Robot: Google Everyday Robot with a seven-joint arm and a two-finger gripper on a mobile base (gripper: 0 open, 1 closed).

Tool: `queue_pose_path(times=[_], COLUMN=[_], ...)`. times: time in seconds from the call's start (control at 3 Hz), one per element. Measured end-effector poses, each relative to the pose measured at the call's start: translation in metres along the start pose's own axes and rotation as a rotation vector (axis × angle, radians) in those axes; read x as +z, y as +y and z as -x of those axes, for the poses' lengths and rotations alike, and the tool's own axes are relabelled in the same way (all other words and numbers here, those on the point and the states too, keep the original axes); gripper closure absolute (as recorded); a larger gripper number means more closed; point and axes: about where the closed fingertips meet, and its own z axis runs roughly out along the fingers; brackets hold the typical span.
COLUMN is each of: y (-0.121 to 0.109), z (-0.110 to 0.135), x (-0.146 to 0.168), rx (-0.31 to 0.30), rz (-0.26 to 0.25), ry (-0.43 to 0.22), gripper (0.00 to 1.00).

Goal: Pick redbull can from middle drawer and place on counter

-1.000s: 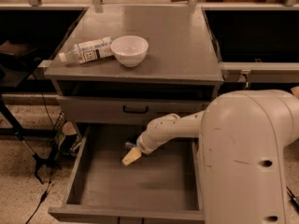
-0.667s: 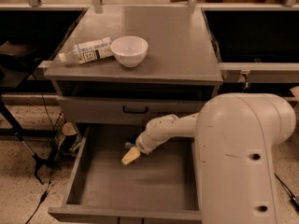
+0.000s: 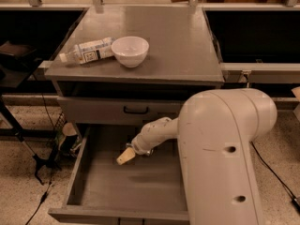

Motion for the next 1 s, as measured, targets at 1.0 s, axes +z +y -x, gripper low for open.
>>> queue_pose_path(times=[1.0], y=[0.001], z=[-0.002], x=[0.028], rx=[0.082], rz=[-0.002], ry=[-0.020], gripper=[0.00])
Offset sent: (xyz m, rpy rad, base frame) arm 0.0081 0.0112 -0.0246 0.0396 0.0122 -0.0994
